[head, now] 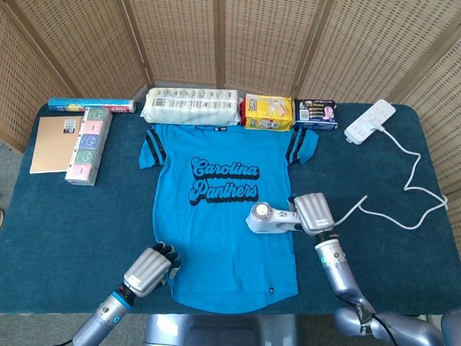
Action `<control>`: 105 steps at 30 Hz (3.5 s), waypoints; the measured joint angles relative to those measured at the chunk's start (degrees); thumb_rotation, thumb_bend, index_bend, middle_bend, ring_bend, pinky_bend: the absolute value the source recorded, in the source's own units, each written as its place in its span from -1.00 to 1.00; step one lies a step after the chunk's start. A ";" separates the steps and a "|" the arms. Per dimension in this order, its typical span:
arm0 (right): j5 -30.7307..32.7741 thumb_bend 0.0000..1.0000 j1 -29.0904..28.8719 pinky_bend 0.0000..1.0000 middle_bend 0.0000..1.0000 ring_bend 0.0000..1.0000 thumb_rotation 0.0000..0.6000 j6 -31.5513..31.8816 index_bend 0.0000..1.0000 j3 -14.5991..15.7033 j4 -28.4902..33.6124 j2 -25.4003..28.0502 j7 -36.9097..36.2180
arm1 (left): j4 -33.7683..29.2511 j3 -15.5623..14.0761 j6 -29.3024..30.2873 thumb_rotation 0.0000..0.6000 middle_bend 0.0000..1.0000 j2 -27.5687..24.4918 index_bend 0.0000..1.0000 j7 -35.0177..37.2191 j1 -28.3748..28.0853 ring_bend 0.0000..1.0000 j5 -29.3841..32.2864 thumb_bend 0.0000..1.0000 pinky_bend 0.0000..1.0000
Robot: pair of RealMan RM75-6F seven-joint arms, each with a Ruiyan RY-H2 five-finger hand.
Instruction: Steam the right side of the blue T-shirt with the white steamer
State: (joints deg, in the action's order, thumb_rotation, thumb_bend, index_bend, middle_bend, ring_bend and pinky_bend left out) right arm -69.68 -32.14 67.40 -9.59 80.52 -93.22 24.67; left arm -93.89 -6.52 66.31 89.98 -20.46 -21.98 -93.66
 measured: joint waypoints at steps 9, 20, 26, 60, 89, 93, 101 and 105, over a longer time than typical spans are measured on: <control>0.65 -0.39 -1.12 0.48 0.51 0.55 1.00 -1.09 0.40 -0.04 -3.41 -5.10 1.69 | 0.56 -0.19 0.06 1.00 0.02 0.34 0.35 0.69 -0.08 -0.29 -0.60 -0.06 -0.32; 1.40 -0.39 -3.29 0.47 0.50 0.54 1.00 -1.98 0.40 -0.85 -4.67 -9.85 6.28 | 1.65 -0.25 0.03 0.99 0.02 0.72 0.35 2.00 -0.15 -0.29 -0.83 -0.06 -0.32; 1.71 -0.39 -4.55 0.46 0.50 0.54 1.00 -2.49 0.40 -1.29 -4.50 -11.73 8.37 | 2.24 -0.25 0.03 0.99 0.02 1.00 0.35 2.63 -0.24 -0.29 -1.04 -0.06 -0.32; 1.77 -0.39 -4.12 0.47 0.50 0.54 1.00 -2.56 0.40 -0.36 -1.59 -7.63 11.08 | 2.65 -0.25 0.23 1.00 0.02 1.56 0.35 2.55 -0.14 -0.29 -1.10 -0.06 -0.32; 4.18 -0.39 -6.62 0.48 0.50 0.54 1.00 -3.62 0.40 -2.61 -4.80 -9.46 13.38 | 3.22 -0.30 0.17 0.99 0.02 2.11 0.35 2.97 -0.12 -0.29 -1.15 -0.06 -0.32; 4.82 -0.39 -6.75 0.48 0.50 0.54 1.00 -3.87 0.40 -3.11 -7.20 -9.13 12.76 | 3.11 -0.22 0.07 1.00 0.02 2.18 0.35 2.74 -0.15 -0.29 -1.02 -0.06 -0.32; 5.93 -0.39 -6.83 0.48 0.50 0.54 1.00 -3.96 0.40 -3.83 -10.60 -8.89 11.98 | 2.95 -0.23 0.11 0.99 0.02 2.14 0.35 2.47 -0.08 -0.29 -0.91 -0.06 -0.32; 6.05 -0.39 -6.67 0.48 0.50 0.54 1.00 -3.97 0.40 -3.65 -10.71 -8.81 11.41 | 2.92 -0.26 0.05 1.00 0.02 2.20 0.35 2.38 -0.10 -0.29 -0.93 -0.06 -0.32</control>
State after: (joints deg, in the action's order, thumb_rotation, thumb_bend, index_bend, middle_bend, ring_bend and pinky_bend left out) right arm -63.64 -38.81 63.43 -13.24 69.80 -102.03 36.08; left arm -90.98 -6.79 66.36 92.18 -18.08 -22.08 -94.59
